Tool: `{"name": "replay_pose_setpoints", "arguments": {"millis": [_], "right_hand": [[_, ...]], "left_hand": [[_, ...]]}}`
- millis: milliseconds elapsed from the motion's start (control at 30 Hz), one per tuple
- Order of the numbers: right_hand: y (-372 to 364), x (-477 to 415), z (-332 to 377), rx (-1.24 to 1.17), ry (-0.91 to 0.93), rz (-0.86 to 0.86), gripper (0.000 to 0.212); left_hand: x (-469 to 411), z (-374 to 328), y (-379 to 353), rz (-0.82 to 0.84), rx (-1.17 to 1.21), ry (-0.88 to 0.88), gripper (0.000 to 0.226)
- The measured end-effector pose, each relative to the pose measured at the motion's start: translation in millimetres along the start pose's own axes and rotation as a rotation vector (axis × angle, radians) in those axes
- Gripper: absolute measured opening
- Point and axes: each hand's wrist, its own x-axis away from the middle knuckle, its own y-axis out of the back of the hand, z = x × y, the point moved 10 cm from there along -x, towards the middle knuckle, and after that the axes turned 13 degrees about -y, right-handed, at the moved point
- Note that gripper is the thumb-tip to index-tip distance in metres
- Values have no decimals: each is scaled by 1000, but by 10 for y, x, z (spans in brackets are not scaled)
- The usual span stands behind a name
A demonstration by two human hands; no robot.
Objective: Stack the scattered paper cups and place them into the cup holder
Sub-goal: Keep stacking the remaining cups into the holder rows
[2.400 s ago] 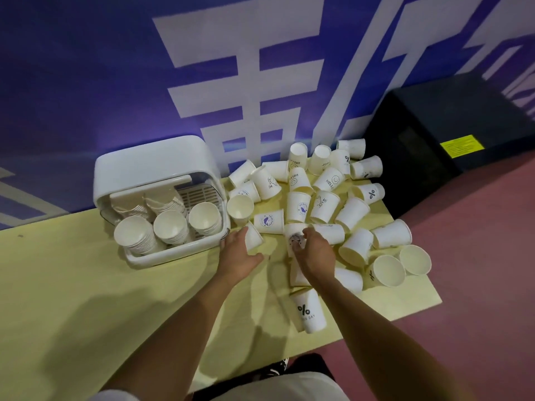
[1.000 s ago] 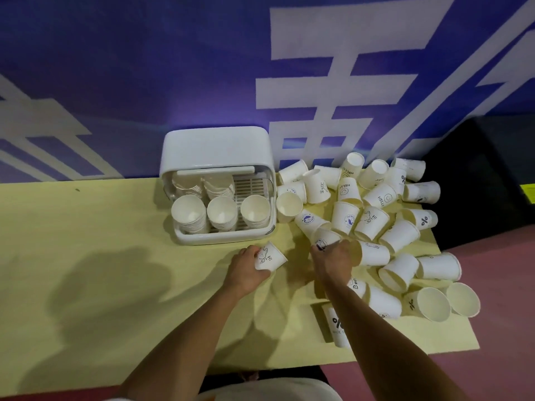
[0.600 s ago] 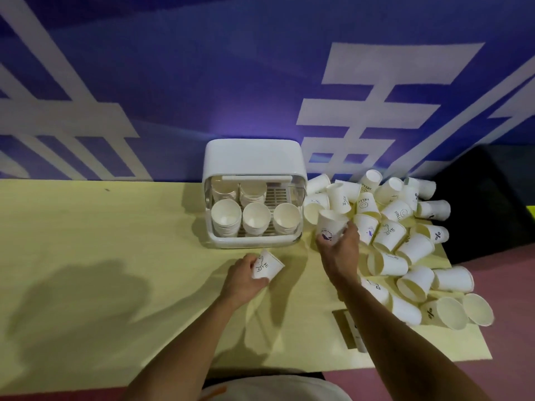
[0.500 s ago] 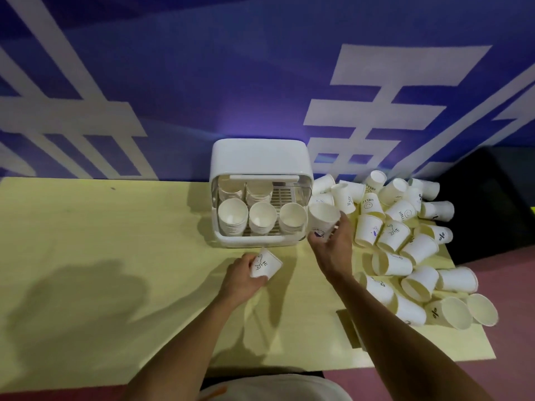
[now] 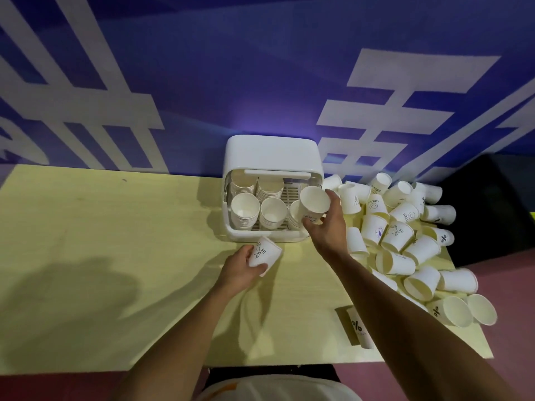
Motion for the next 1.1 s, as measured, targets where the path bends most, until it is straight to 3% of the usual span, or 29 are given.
{"name": "replay_pose_setpoints", "arguments": {"millis": [300,533,700,833,967,1100], "right_hand": [[-126,-180,27,9,116,109,82],[-161,-393,-235,86,65,217,90],[-7,-335,-302,119,108,213,67],[-37,-150,-301,12,60,317,61],[-264,-8,-286,-10,-23,489,84],[-339,21,-159,12,-41,454,89]], "left_hand": [[69,-46,69,-156,51,55,53],[187,-315,-100,-316,100,93,42],[200,-405,-212,-394,200,117,58],[140,-513,-253,-397,236,76,50],[82,-711,-228,-334,254,4,41],[-5,-750,-136,-245,221,-25,48]]}}
